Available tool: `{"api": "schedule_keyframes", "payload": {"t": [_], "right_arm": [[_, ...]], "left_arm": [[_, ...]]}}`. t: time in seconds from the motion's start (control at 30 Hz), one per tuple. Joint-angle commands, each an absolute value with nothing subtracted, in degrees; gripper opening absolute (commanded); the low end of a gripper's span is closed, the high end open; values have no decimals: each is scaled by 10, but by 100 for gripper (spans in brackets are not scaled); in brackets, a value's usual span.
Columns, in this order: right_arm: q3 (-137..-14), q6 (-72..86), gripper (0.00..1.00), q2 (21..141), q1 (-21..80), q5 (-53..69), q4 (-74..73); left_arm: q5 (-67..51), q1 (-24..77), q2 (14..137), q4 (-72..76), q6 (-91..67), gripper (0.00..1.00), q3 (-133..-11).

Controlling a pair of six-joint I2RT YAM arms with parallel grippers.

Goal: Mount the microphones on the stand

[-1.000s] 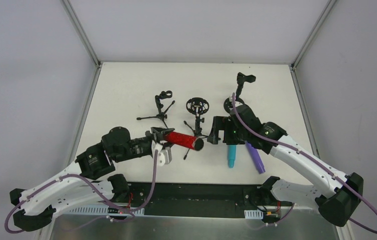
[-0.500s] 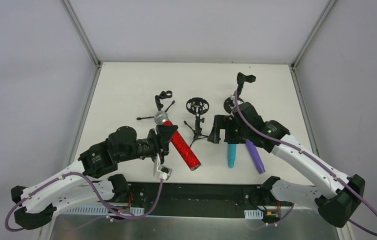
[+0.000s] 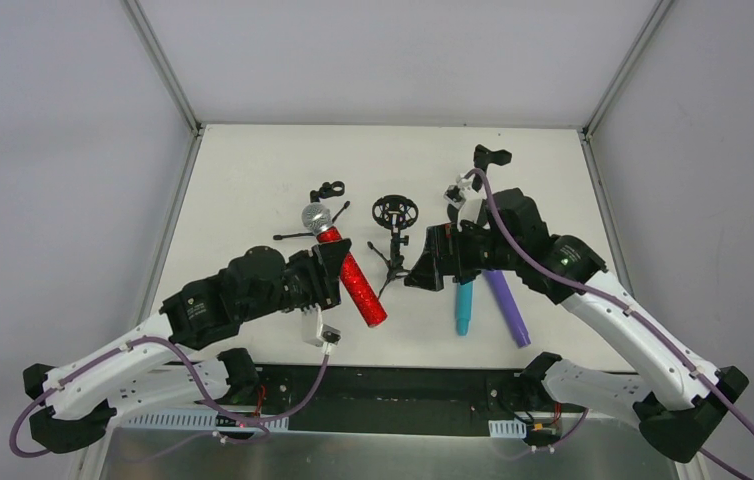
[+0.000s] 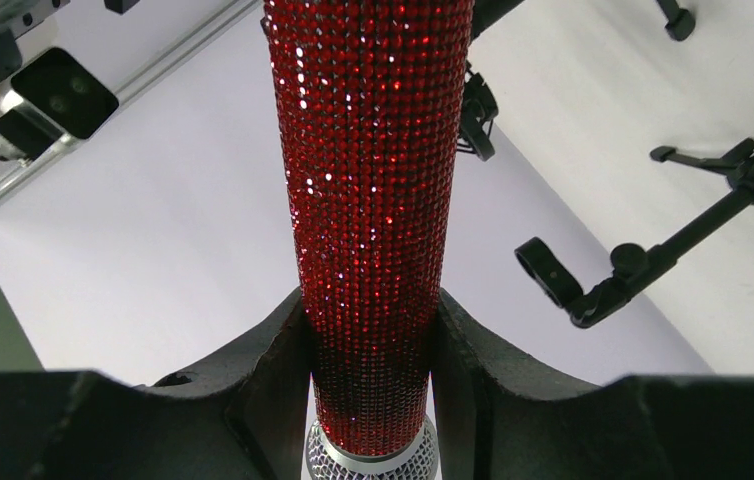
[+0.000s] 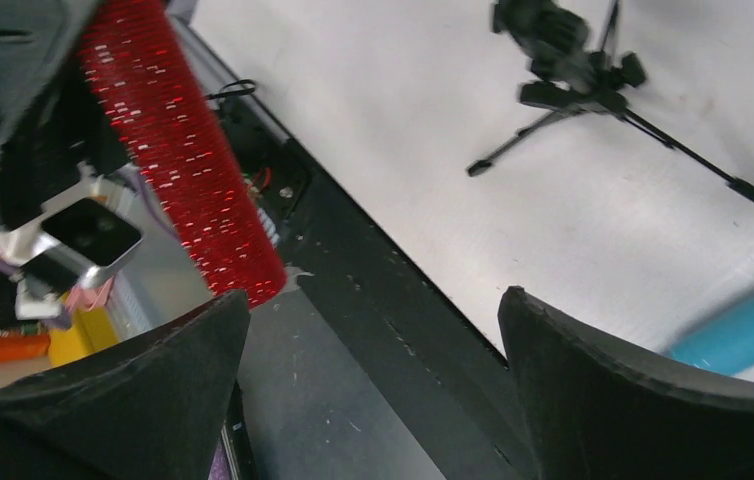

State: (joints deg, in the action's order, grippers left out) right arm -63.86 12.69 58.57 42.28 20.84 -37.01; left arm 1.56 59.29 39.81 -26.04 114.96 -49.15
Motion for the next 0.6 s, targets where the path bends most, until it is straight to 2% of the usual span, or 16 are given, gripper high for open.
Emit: {"api": "schedule_keyframes", "payload": {"t": [0.0, 0.27, 0.57], "right_arm": [[-673, 94, 99, 571, 420, 328, -324], [-680, 134, 99, 599, 423, 458, -201], [-680, 168, 98, 639, 460, 437, -124]], "left_arm": [[40, 603, 405, -276, 1218, 0, -540], [50, 638, 426, -290, 1218, 0, -571], [78, 680, 444, -291, 1201, 0, -584]]}}
